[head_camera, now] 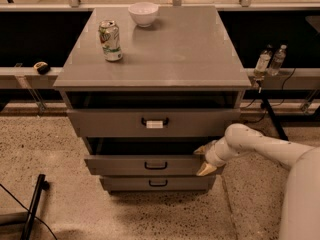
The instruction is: Open middle drawer
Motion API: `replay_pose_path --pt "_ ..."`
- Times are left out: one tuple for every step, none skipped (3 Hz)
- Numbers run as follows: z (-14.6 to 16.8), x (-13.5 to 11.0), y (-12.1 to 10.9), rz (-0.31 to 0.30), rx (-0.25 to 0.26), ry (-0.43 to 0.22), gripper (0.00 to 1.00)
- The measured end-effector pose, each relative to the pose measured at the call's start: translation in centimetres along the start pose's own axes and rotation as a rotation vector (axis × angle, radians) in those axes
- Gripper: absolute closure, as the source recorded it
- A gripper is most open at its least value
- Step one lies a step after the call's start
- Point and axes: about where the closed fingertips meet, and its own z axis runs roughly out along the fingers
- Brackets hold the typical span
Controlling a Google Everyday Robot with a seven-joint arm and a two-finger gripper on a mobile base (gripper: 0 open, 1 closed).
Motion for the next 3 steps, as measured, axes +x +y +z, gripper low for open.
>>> replay_pose_path --pt "-0.1 -0.9 2.7 -0.019 -0.046 -0.002 0.40" --pt "0.1 -1.7 6.4 -0.034 -0.117 0.004 0.39" --pt "-0.5 -2.4 8.9 -0.037 -0.156 -0.001 0.40"
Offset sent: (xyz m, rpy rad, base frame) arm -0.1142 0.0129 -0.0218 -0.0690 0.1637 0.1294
